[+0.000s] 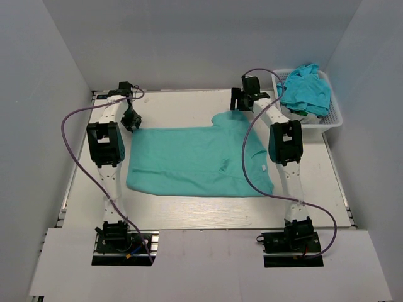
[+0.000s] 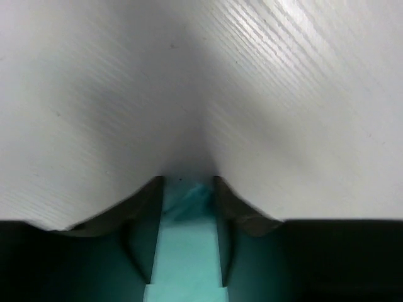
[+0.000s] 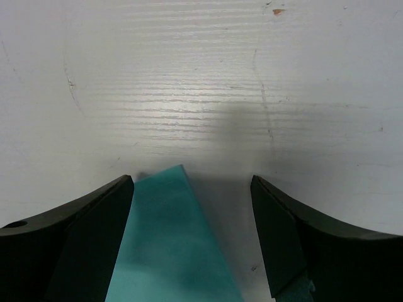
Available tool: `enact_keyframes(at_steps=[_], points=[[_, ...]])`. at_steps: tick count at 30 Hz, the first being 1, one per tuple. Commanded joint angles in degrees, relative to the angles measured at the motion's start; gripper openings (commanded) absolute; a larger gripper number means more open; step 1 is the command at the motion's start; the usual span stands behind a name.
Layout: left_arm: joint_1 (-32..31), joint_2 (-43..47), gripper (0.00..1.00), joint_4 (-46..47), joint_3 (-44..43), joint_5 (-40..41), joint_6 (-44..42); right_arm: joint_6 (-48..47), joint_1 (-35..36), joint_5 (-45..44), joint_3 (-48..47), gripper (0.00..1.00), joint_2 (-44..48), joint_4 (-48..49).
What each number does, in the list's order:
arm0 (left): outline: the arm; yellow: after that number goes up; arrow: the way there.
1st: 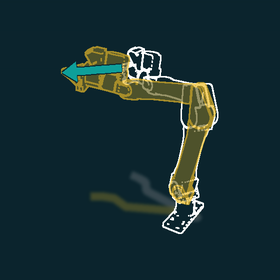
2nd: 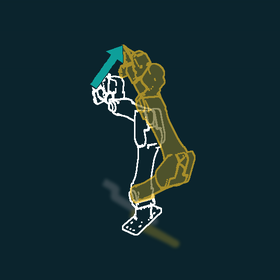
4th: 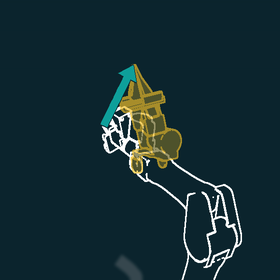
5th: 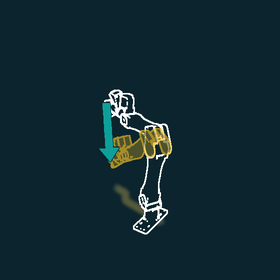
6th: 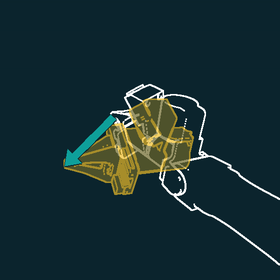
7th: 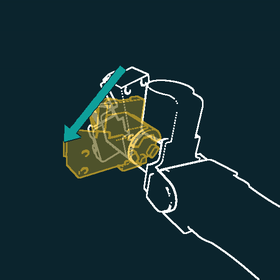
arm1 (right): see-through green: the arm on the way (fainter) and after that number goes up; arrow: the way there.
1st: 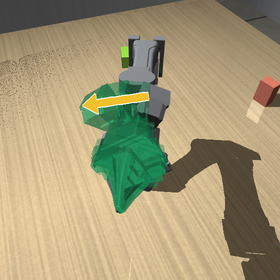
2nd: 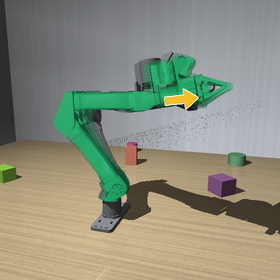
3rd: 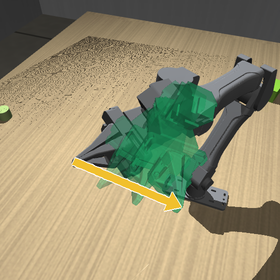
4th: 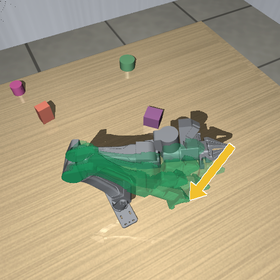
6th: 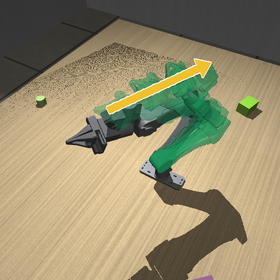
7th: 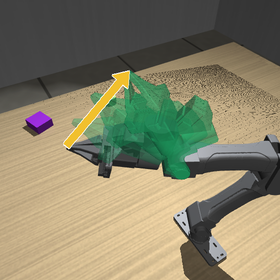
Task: Fold and stack the t-shirts
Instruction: Grap the side of the flattened tshirt furthest away from the robot with both arms
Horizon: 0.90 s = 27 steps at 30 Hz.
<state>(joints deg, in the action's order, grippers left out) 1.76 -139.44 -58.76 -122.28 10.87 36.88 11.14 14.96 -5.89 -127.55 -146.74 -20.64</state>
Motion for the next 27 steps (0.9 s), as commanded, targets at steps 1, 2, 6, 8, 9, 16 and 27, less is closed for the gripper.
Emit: enact_keyframes(at_steps=[1, 2, 6, 8, 9, 16, 27], points=[[0.35, 0.31, 0.37, 1.81, 2.91, -3.75, -0.67, -2.96, 0.94, -2.54, -1.83, 0.80, -0.57, 0.43], [0.35, 0.31, 0.29, 2.42, 3.71, -5.06, -0.67, -4.01, 1.12, -3.42, -1.57, 0.78, -0.57, -0.18], [0.35, 1.62, 0.02, 4.00, 8.80, -6.22, -0.67, -5.59, 2.79, -5.35, 0.54, 0.68, -0.13, -0.89], [0.35, 2.94, 0.00, 4.01, 9.34, -6.22, -0.67, -6.30, 3.49, -6.15, 1.16, 0.50, -0.30, -1.33], [0.35, 2.94, 0.00, 4.01, 9.34, -6.22, -0.67, -6.65, 3.76, -6.76, 0.99, 0.44, -0.30, -1.42], [0.35, 5.48, 0.00, 4.01, 8.81, -6.22, -1.81, -8.06, 5.60, -8.51, 0.98, 0.00, 0.48, -1.59], [-0.79, 17.26, 0.00, 10.33, 18.38, -6.74, -4.10, -9.73, 6.57, -7.99, 16.51, 0.00, 18.23, 5.00]])
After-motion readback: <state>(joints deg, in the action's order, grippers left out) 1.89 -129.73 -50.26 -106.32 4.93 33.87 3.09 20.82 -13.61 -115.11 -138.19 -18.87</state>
